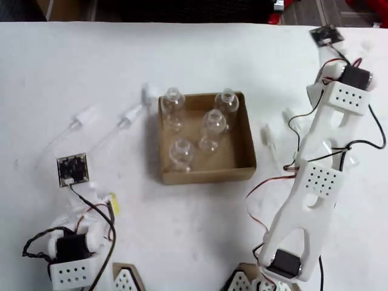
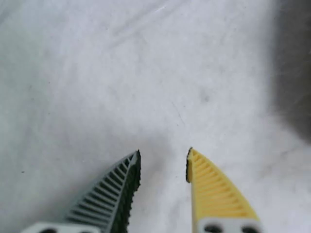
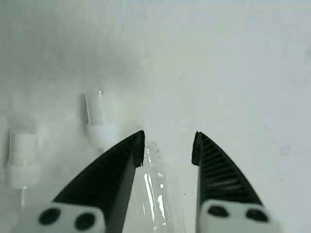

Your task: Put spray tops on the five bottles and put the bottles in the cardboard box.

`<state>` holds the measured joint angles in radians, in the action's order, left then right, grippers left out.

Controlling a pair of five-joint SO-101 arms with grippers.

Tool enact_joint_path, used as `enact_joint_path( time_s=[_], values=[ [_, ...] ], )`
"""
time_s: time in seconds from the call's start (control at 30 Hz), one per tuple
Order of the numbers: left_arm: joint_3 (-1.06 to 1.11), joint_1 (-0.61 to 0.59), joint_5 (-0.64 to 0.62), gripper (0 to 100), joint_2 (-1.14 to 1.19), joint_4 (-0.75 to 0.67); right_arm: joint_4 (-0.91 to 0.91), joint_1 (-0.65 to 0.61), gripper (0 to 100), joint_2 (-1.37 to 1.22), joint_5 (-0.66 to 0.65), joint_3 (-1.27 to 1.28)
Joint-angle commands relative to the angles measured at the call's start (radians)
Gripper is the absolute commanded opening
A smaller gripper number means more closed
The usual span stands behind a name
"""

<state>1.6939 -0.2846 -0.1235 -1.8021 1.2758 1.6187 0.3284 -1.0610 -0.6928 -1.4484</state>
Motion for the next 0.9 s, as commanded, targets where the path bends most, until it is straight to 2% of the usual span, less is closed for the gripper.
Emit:
enact_joint_path(
  time_s=[0.0, 0.27, 0.7, 0.87],
  values=[
    [0.0, -0.008, -0.014, 15, -0.005, 0.006, -0.012, 0.025, 14.5, -0.018, -0.08, -0.012],
    [0.0, -0.004, -0.017, 15, -0.005, 0.006, -0.008, 0.054, 14.5, -0.079, -0.184, -0.012],
    [0.0, -0.005, -0.017, 15, -0.005, 0.006, -0.01, 0.036, 14.5, -0.124, -0.192, -0.005],
    [0.0, -0.007, -0.017, 15, -0.005, 0.006, 0.062, 0.024, 14.5, -0.094, -0.187, -0.04]
  ],
)
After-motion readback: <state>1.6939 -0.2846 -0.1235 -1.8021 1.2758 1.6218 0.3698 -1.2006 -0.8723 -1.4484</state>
